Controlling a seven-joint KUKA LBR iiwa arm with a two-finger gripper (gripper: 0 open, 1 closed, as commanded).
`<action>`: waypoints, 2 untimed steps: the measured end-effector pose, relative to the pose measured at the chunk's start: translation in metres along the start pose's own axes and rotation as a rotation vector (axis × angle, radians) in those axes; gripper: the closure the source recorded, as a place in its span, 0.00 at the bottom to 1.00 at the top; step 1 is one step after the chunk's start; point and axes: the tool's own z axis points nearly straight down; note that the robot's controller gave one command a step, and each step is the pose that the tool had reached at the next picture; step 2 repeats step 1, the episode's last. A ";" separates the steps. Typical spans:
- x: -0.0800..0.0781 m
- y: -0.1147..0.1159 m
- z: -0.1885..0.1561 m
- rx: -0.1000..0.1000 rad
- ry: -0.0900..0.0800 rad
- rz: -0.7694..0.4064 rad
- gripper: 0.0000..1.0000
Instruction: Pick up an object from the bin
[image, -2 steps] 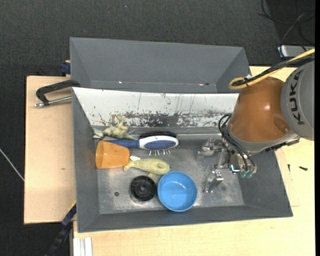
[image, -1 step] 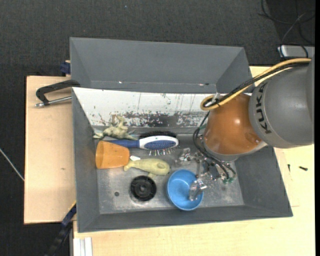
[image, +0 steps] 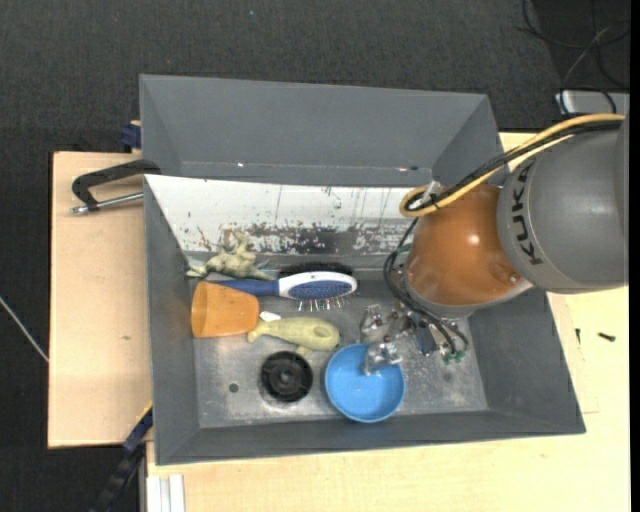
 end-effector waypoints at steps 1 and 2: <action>0.002 0.021 -0.140 0.004 0.003 0.018 1.00; 0.002 0.021 -0.140 0.004 0.003 0.018 1.00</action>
Offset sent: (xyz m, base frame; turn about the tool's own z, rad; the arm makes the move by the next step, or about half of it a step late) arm -0.0120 0.0174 0.1340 0.0190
